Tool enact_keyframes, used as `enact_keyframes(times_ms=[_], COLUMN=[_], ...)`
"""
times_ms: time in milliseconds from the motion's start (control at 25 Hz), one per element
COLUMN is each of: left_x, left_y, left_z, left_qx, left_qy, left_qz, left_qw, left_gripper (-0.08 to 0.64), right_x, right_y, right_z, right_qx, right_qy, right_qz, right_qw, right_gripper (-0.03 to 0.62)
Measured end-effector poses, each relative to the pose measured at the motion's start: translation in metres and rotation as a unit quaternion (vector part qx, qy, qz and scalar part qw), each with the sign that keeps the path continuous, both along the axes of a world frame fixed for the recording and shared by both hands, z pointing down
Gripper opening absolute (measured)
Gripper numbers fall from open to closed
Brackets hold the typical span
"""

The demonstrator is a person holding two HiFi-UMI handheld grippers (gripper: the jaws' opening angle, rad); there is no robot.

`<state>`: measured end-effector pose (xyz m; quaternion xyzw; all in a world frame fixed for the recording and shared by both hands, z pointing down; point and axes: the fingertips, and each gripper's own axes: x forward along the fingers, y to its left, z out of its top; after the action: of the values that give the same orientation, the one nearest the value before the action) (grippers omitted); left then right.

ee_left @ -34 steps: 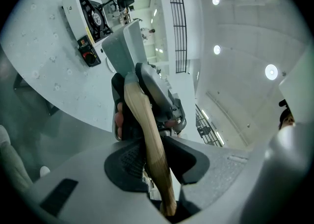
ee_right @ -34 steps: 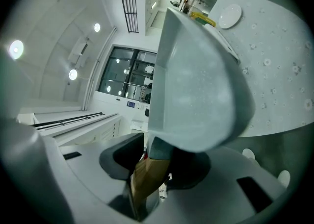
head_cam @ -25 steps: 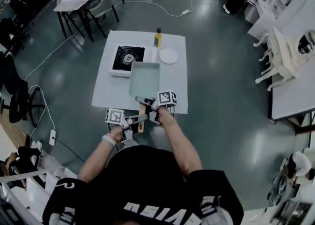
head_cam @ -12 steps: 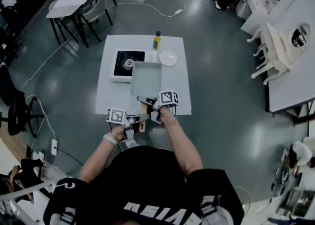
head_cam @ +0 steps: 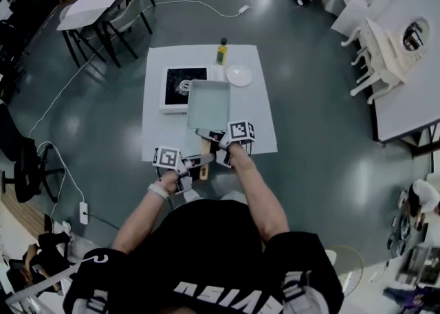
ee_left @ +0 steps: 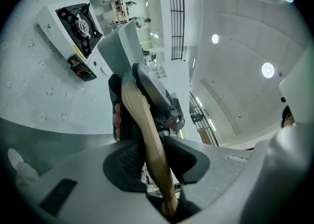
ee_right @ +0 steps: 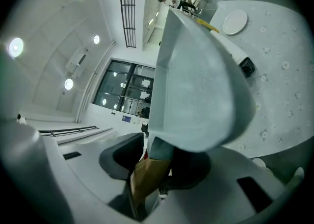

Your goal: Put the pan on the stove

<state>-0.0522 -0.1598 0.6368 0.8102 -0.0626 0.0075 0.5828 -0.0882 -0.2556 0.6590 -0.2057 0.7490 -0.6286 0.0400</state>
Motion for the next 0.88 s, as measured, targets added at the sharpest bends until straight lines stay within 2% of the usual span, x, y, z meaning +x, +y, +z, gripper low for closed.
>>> enact_keyframes(times_ms=[80, 160, 240, 280, 400, 600, 760, 880], left_x=[-0.002, 0.002, 0.004, 0.006, 0.011, 0.038, 0.065, 0.073], left_y=[0.001, 0.003, 0.002, 0.002, -0.007, -0.022, -0.034, -0.053], left_z=[0.001, -0.005, -0.005, -0.003, 0.01, 0.012, 0.0, 0.003], left_qx=[-0.002, -0.013, -0.014, -0.015, 0.012, -0.001, -0.027, 0.021], left_qy=[-0.001, 0.021, 0.023, 0.021, -0.015, -0.019, 0.023, -0.018], left_qz=[0.005, 0.01, 0.011, 0.01, 0.006, -0.014, -0.03, -0.042], left_qw=[1.0, 0.9996, 0.9996, 0.9996, 0.9998, 0.9997, 0.9989, 0.9987], left_gripper=[0.1, 0.1, 0.101, 0.101, 0.1, 0.101, 0.1, 0.101], right_x=[-0.002, -0.002, 0.0, 0.001, 0.011, 0.033, 0.051, 0.063], right_y=[0.001, 0.001, 0.0, -0.001, -0.004, -0.019, -0.034, -0.044], right_z=[0.0, 0.0, 0.002, 0.004, 0.008, 0.006, 0.006, 0.002], right_qx=[-0.002, -0.002, -0.002, -0.002, -0.003, -0.003, -0.007, -0.004], right_qy=[0.001, 0.001, -0.002, -0.002, 0.002, -0.002, 0.002, 0.003], right_qz=[0.004, 0.005, 0.004, 0.003, -0.004, -0.025, -0.039, -0.052], right_qw=[1.0, 1.0, 1.0, 1.0, 1.0, 1.0, 0.999, 0.999], right_gripper=[0.138, 0.138, 0.138, 0.138, 0.138, 0.138, 0.138, 0.138])
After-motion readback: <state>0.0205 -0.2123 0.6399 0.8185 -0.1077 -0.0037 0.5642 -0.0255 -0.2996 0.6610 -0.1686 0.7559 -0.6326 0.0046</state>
